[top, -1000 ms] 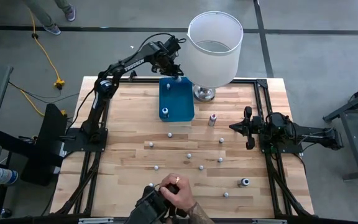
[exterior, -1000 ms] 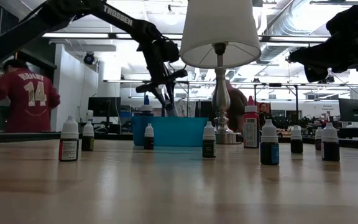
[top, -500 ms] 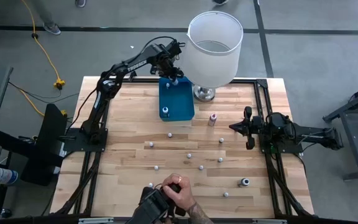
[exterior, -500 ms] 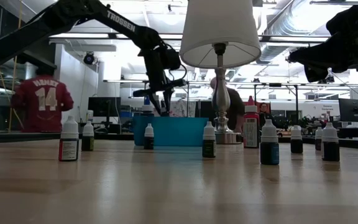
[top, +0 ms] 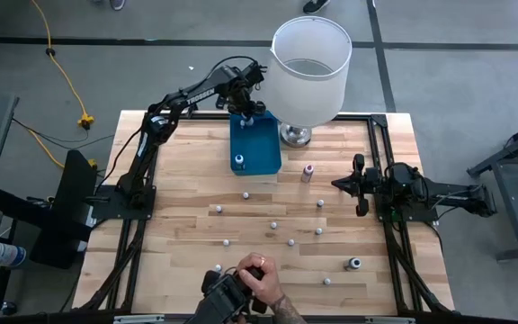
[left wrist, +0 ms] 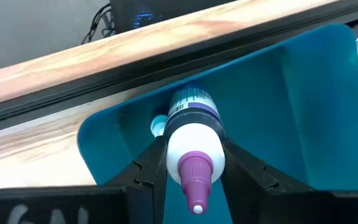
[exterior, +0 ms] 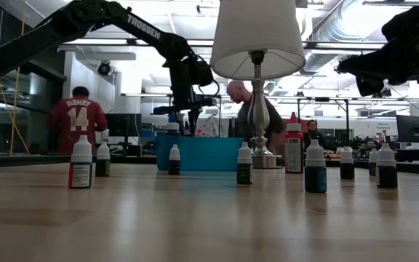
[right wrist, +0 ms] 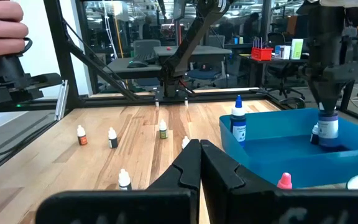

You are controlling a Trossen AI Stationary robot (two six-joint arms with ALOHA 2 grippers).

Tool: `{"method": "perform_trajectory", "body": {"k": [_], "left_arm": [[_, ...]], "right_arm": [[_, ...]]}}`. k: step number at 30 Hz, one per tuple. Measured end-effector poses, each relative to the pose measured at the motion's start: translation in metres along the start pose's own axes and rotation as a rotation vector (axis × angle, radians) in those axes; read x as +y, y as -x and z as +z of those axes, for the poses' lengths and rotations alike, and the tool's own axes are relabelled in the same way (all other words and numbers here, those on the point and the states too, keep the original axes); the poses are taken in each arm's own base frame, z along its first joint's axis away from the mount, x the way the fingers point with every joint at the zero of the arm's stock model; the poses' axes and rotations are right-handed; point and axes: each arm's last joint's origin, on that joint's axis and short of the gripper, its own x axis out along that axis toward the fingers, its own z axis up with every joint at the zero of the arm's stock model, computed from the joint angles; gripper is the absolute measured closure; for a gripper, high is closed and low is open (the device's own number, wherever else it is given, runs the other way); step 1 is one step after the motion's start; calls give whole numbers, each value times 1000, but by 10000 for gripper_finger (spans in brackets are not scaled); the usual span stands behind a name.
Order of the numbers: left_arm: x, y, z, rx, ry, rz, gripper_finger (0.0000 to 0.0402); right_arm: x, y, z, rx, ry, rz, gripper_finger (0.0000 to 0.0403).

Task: Pick & Place food coloring
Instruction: Put the big purple food coloring bottle into the blue bin

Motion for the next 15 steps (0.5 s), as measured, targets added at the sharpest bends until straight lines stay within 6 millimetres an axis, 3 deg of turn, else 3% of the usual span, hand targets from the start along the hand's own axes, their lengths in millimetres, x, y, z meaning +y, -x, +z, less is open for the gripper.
{"method": "perform_trajectory", "body": {"k": [15], "left_arm": [[-4,0,-1,6,-54,-42,273]], "right_arm": [[0,0,0,0,0,0,402]]}}
